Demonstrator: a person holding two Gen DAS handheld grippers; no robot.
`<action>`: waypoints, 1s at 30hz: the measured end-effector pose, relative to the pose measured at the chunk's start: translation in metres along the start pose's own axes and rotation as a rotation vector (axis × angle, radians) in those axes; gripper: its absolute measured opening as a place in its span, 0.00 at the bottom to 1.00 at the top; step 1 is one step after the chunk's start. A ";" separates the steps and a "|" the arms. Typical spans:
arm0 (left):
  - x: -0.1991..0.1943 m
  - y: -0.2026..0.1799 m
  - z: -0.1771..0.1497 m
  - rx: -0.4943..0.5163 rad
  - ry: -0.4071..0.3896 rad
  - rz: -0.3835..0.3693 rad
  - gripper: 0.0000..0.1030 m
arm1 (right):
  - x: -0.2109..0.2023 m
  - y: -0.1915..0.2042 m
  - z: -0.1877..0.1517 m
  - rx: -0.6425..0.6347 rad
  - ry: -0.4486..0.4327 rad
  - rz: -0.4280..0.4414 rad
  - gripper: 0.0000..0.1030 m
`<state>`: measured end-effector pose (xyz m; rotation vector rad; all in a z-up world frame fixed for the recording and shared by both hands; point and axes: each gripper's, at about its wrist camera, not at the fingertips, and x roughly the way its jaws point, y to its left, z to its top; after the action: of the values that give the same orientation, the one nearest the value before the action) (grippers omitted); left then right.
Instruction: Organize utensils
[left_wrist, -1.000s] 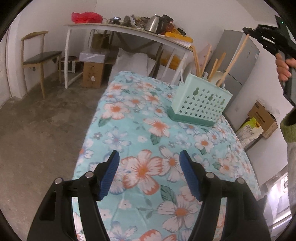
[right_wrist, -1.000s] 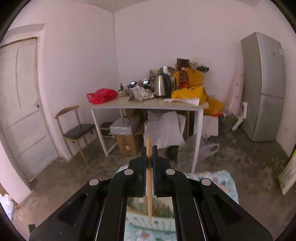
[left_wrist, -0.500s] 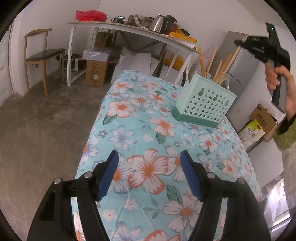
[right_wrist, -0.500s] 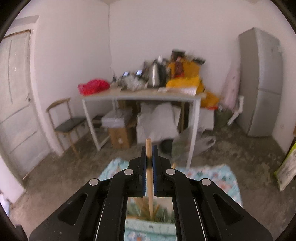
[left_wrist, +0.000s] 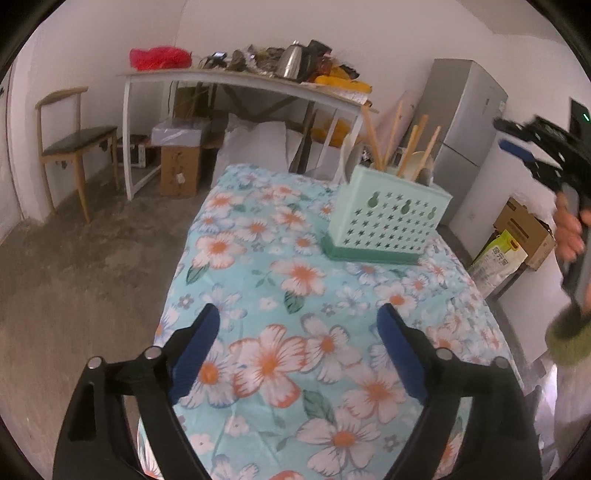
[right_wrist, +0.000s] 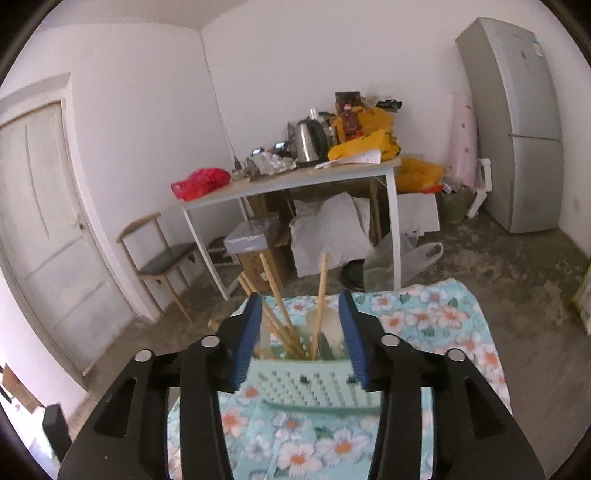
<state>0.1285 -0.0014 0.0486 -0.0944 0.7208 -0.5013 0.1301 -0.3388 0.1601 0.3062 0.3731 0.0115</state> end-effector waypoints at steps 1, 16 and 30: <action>-0.001 -0.003 0.002 0.004 -0.008 0.002 0.90 | -0.007 -0.003 -0.006 0.016 0.000 0.005 0.47; 0.001 -0.054 0.033 0.094 -0.058 0.177 0.95 | -0.012 0.008 -0.105 -0.051 0.169 -0.305 0.89; 0.015 -0.083 0.039 0.104 -0.072 0.540 0.95 | -0.011 0.007 -0.134 -0.093 0.209 -0.423 0.92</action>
<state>0.1296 -0.0845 0.0899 0.1763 0.6172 -0.0176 0.0723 -0.2938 0.0477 0.1299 0.6377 -0.3553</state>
